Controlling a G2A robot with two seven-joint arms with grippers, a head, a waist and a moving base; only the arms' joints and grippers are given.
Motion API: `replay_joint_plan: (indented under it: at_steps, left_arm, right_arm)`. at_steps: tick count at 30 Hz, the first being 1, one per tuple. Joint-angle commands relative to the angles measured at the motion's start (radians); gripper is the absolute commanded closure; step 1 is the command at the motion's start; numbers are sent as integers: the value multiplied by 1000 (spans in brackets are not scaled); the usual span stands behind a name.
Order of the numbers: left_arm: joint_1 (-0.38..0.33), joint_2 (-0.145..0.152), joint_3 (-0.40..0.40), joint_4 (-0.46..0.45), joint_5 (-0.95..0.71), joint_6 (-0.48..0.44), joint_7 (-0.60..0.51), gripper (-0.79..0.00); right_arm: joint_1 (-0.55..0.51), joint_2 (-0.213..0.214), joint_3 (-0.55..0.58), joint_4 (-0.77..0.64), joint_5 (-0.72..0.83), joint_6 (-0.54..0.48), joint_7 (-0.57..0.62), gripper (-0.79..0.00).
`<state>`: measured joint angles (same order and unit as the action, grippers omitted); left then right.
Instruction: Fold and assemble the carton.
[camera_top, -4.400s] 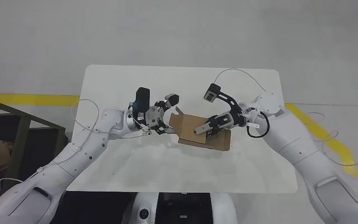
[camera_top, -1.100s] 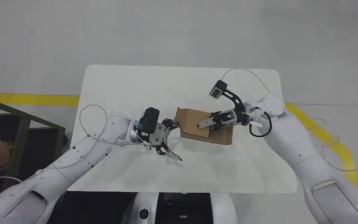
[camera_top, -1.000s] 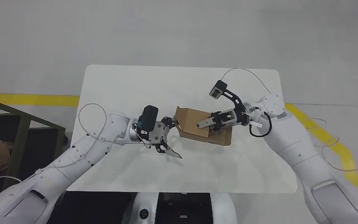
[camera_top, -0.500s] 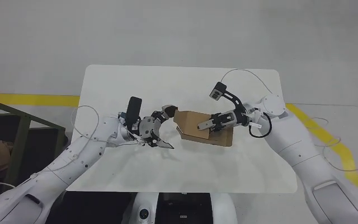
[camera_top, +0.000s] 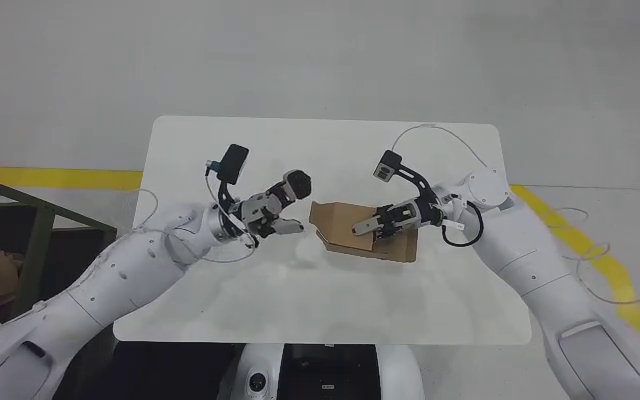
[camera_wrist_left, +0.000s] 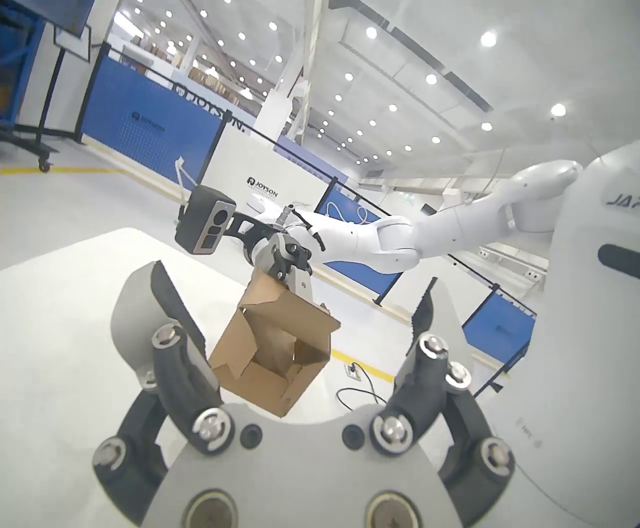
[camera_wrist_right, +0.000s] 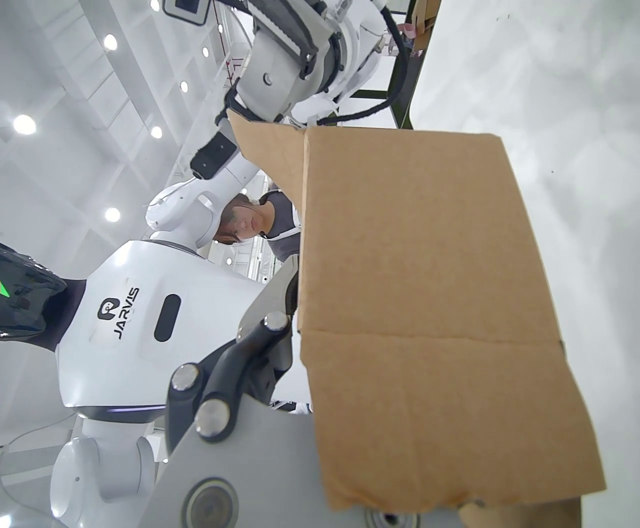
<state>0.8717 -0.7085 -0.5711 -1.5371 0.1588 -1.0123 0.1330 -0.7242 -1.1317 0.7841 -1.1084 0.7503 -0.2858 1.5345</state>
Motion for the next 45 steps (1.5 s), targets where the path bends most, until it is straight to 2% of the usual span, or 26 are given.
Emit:
replay_joint_plan:
  at_steps: [1, 5, 6, 8, 12, 15, 19, 27, 36, 45]
  left_arm:
    - [-14, 11, 10, 9, -179, 0, -163, -785]
    - [-35, 34, 46, -9, -517, 103, -478, -785]
    - [-48, 41, 46, -14, -574, 146, -574, -785]
    - [-60, 52, 31, -21, -682, 204, -697, -785]
    - [-60, 68, -9, -25, -780, 247, -833, -785]
    - [-62, 74, -29, -32, -746, 295, -906, -785]
    - [-60, 72, -49, -57, -664, 336, -924, -785]
    - [-60, 51, -64, -74, -623, 402, -940, -785]
    - [-74, 9, -59, -31, -615, 435, -938, -785]
    - [-53, -9, -86, 15, -606, 436, -937, -785]
  right_arm:
    - [0, 0, 1, 2, -10, -1, -1, 0]
    - [1, 0, 0, 5, -30, -7, -7, 0]
    - [1, 0, -1, 4, -33, -7, -7, 0]
    - [2, 0, -2, 4, -37, -8, -8, 0]
    - [3, -1, -5, 5, -40, -9, -9, 0]
    - [5, -2, -7, 5, -42, -9, -9, 0]
    - [8, -3, -9, 7, -46, -8, -8, 0]
    - [11, -3, -10, 7, -49, -10, -10, 0]
    - [15, -4, -16, 3, -54, -11, -11, 0]
    - [21, -5, -19, -1, -56, -13, -13, 0]
